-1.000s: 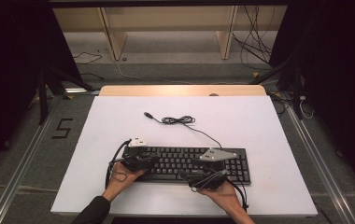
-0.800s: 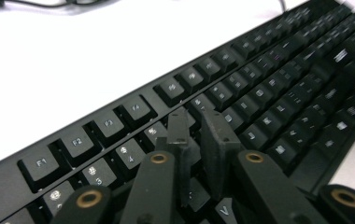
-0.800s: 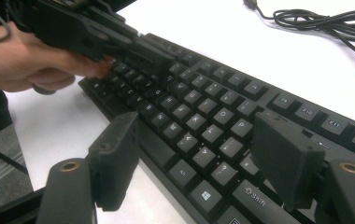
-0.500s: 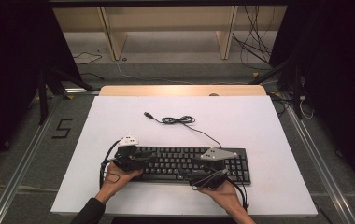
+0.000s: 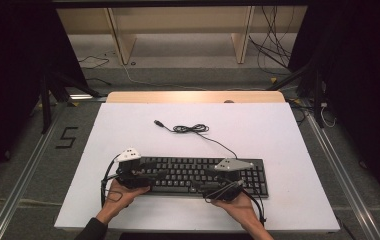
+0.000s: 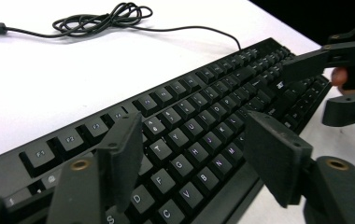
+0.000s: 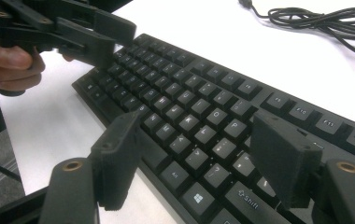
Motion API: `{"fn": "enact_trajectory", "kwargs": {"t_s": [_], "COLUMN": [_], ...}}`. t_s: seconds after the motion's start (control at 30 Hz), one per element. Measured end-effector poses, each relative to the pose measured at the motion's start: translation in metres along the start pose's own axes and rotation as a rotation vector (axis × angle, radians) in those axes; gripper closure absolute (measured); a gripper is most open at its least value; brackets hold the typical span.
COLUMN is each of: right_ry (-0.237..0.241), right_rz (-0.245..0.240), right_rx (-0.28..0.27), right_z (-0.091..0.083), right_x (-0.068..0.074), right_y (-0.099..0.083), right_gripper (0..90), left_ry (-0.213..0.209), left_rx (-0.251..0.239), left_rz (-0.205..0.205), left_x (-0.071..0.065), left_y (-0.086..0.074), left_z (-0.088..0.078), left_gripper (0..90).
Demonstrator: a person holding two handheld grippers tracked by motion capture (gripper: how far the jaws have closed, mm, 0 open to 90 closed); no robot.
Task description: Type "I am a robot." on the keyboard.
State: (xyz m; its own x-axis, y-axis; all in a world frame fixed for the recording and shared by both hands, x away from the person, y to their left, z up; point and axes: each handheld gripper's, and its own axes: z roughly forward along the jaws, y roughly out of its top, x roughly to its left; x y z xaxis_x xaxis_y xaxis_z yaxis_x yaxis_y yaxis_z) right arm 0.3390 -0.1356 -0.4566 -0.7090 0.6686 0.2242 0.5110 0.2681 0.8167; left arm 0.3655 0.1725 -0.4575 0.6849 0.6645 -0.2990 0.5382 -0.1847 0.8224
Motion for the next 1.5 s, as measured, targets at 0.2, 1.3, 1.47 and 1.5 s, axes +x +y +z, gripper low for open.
{"fn": "enact_trajectory", "kwargs": {"t_s": [0.2, 1.3, 1.47, 1.5], "right_ry": [0.003, -0.033, -0.039, -0.039], "right_rz": [-0.001, -0.020, -0.020, -0.019], "right_rx": [0.007, 0.083, 0.094, 0.096], "right_z": [0.003, 0.020, 0.021, 0.022], "right_x": [0.000, -0.004, -0.004, -0.004], "right_y": [0.000, 0.000, -0.001, -0.002], "right_gripper": [37.2, 89.6, 90.0, 90.0], "left_ry": [0.003, 0.018, 0.017, 0.017], "left_rx": [-0.044, -0.083, -0.087, -0.087], "left_rz": [-0.011, 0.010, 0.005, 0.004], "left_x": [-0.001, -0.010, -0.011, -0.011], "left_y": [-0.005, -0.025, -0.027, -0.027], "left_z": [-0.011, -0.037, -0.039, -0.039], "left_gripper": [31.9, 26.0, 25.9, 25.9]}}
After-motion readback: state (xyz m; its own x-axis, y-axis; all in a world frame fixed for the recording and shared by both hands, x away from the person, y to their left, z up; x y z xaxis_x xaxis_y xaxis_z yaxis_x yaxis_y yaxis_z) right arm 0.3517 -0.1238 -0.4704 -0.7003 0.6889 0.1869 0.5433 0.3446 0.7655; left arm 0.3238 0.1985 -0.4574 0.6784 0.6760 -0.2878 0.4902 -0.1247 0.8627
